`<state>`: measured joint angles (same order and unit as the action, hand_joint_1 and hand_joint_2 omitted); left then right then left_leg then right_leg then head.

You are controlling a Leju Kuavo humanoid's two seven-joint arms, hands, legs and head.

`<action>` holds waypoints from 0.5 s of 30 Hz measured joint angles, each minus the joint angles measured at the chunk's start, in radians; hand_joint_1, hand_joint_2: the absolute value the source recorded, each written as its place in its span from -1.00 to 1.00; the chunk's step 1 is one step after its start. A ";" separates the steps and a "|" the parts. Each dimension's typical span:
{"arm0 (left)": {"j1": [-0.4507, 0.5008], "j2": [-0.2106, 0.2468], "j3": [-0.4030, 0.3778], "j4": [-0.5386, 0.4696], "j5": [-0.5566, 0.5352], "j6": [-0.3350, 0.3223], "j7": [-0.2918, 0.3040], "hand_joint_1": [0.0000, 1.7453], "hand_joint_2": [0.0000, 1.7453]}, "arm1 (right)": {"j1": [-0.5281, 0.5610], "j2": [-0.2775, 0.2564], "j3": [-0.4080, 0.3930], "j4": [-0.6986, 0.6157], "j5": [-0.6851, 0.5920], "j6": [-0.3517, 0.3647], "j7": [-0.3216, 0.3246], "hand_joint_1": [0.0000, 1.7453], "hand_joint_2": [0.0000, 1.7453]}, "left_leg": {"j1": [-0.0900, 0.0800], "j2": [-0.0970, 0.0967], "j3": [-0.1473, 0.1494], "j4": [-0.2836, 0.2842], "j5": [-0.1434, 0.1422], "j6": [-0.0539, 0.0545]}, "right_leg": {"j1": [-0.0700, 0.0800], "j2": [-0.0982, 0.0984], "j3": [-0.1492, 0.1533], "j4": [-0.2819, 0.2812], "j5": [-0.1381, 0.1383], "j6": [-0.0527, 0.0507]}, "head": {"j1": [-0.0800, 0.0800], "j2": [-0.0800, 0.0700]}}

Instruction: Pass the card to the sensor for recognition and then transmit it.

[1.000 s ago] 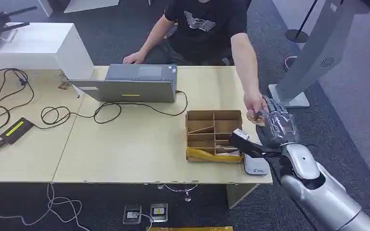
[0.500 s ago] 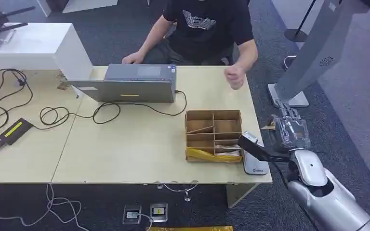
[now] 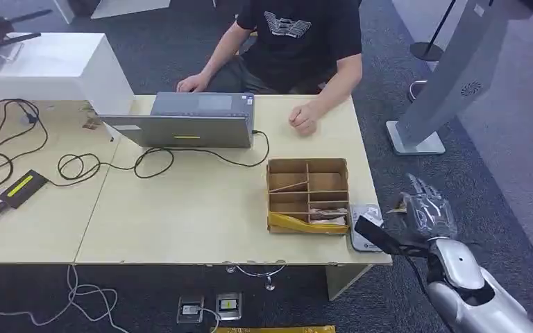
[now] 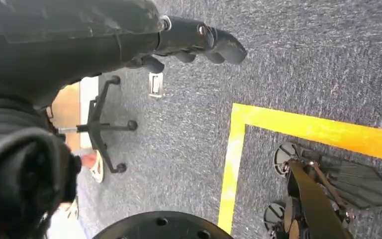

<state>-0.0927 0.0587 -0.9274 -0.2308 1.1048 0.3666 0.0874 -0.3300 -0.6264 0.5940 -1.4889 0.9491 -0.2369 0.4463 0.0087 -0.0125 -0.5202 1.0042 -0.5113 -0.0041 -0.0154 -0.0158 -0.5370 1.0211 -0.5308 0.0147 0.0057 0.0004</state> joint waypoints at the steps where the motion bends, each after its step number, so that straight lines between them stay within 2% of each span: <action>1: 0.000 0.000 0.000 0.000 0.002 0.000 -0.001 -1.00 -1.00 | 0.000 0.000 0.006 0.002 -0.009 -0.001 -0.001 1.00 1.00 | 0.000 0.000 0.000 0.000 0.000 0.000 | 0.000 0.000 0.000 0.000 0.000 0.000 | 0.000 0.000; 15: -0.001 0.000 0.000 0.000 0.004 -0.003 -0.014 -1.00 -1.00 | -0.010 0.006 0.088 0.025 -0.070 -0.024 -0.003 1.00 1.00 | 0.000 0.000 -0.001 0.000 0.000 0.000 | 0.000 0.000 0.000 0.000 0.000 0.000 | 0.000 0.000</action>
<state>-0.0937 0.0587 -0.9277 -0.2308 1.1090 0.3635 0.0736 -0.3402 -0.6199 0.6817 -1.4641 0.8789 -0.2606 0.4433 0.0086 -0.0126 -0.5208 1.0041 -0.5113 -0.0041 -0.0155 -0.0160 -0.5371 1.0211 -0.5308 0.0147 0.0061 0.0000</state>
